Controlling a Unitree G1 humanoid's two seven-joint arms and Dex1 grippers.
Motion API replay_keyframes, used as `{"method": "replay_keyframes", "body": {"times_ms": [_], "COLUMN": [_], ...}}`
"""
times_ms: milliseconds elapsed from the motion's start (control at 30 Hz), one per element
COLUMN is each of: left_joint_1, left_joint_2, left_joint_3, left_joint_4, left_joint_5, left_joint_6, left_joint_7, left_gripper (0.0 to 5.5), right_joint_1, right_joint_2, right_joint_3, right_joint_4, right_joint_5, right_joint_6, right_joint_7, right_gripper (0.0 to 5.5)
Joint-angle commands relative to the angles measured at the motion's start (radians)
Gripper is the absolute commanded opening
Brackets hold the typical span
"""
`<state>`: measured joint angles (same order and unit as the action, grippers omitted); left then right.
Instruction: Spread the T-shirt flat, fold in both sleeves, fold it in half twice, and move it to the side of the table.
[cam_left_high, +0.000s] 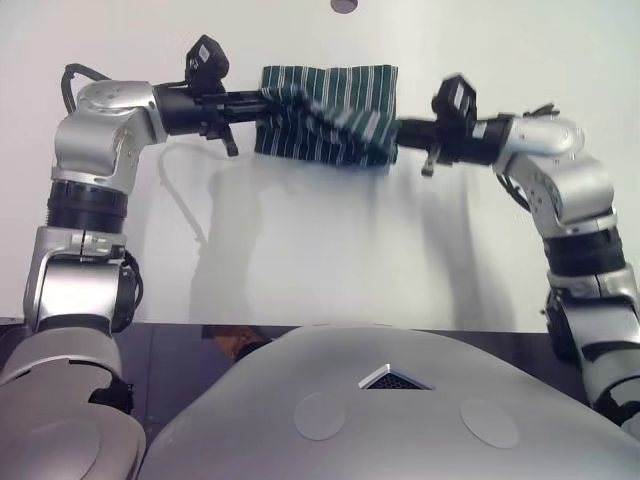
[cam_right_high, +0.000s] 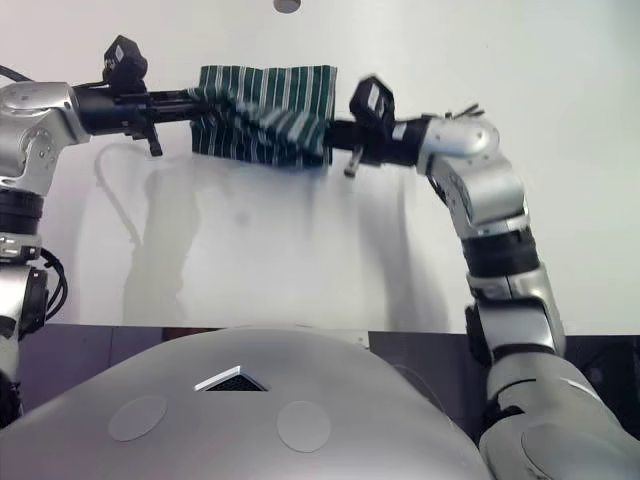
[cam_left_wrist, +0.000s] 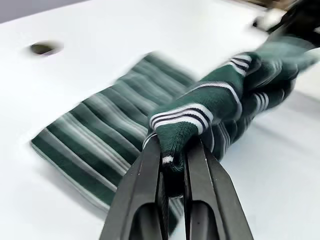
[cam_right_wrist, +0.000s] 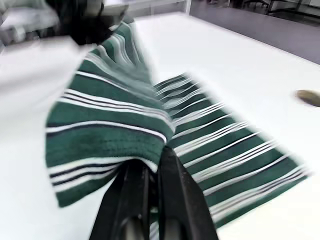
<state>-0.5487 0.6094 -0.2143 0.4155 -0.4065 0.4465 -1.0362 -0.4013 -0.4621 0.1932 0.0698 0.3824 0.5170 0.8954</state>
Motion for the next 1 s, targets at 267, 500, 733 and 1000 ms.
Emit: {"method": "replay_keyframes", "body": {"times_ms": [267,500,733,1000], "left_joint_1": [-0.223,-0.232,-0.23,-0.162], "left_joint_2": [-0.187,-0.246,-0.228,-0.309], "left_joint_3": [0.035,0.2,0.313,0.346], "left_joint_4": [0.443,0.45,0.467,0.377], "left_joint_5": [0.216,0.168,0.177,0.142], "left_joint_6": [-0.195,-0.253,-0.335,-0.334], "left_joint_7": [0.18,0.3,0.431,0.43], "left_gripper": [0.78,1.0,1.0,0.04], "right_joint_1": [-0.19,-0.174,-0.14,-0.302], "right_joint_2": [0.18,0.227,0.237,0.418], "right_joint_3": [-0.081,-0.23,-0.236,-0.13], "right_joint_4": [0.572,0.475,0.322,0.742], "right_joint_5": [-0.103,-0.003,-0.013,-0.152], "right_joint_6": [-0.025,-0.035,-0.081,-0.193], "right_joint_7": [-0.202,-0.223,-0.216,-0.286], "right_gripper": [0.78,1.14,0.96,0.0]}}
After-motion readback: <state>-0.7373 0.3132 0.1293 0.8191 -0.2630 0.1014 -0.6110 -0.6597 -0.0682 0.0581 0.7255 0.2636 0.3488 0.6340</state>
